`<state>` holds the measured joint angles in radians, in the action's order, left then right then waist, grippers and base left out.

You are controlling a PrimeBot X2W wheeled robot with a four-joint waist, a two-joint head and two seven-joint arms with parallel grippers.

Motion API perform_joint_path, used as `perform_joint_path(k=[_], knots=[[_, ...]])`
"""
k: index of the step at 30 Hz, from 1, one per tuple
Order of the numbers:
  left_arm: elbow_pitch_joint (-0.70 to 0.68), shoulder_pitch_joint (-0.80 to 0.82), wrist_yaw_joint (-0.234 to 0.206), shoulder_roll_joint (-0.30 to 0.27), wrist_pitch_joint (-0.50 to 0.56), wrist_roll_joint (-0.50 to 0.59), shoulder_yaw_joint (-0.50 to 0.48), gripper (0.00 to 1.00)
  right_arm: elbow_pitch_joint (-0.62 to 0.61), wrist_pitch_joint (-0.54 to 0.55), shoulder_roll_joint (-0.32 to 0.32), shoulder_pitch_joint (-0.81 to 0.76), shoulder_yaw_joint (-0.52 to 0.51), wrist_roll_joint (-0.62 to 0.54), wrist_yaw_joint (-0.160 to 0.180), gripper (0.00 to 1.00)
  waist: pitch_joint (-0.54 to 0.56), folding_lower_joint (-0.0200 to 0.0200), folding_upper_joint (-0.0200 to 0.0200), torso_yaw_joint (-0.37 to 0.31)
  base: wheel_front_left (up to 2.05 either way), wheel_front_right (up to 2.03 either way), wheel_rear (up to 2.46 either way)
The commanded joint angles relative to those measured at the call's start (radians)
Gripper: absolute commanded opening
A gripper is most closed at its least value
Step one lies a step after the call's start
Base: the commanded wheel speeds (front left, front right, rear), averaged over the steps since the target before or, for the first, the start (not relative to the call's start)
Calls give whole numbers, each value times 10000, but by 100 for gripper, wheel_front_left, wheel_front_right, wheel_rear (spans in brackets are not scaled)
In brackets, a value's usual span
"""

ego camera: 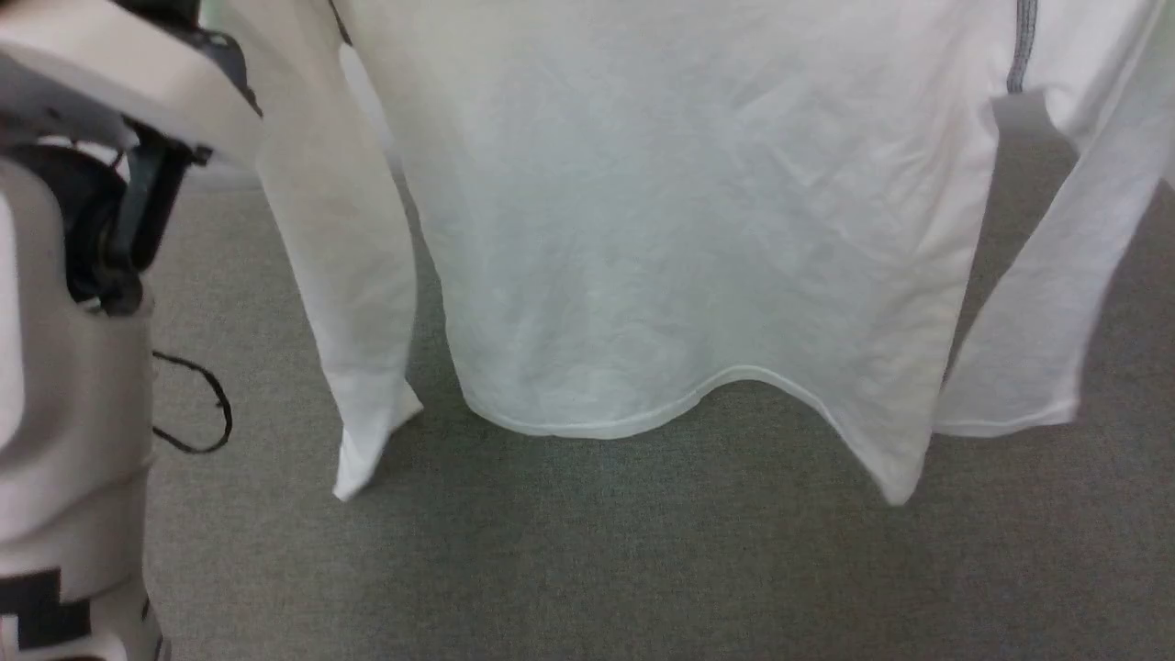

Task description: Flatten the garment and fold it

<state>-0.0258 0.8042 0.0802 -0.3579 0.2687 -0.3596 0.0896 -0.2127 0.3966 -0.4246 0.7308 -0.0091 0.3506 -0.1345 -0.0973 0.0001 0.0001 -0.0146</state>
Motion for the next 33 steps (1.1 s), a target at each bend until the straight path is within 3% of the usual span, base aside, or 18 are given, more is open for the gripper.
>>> perform_joint_path(k=[1, 10, 18, 25, 33], knots=[[475, 493, -11, -206, -61, 57, -151, 0, 413, -39, -198, 514, -74, 62, 38, 0, -563, -1, -1, -76, 0, 0, 0], [4402, 4091, 80, -339, -1353, 673, 153, 0, 4061, -1548, -802, 4261, 1350, 124, 38, 0, -2278, -1, -1, -291, 0, 0, 0], [7055, 6287, 97, -360, -3085, 980, 252, 0, 6588, -3427, -528, 6463, 2477, 40, 38, 0, -3346, -1, -1, -463, 0, 0, 0], [8702, 5792, 260, -71, -4331, 718, 359, 0, 8393, -4348, -100, 6300, 3556, 514, 38, 0, -3736, -1, -1, -324, 0, 0, 0], [9495, 3096, 415, 544, -5163, 61, 339, 0, 9473, -4994, 184, 4067, 4616, 1473, 38, 0, -2833, -1, -1, -10, 0, 0, 0]])
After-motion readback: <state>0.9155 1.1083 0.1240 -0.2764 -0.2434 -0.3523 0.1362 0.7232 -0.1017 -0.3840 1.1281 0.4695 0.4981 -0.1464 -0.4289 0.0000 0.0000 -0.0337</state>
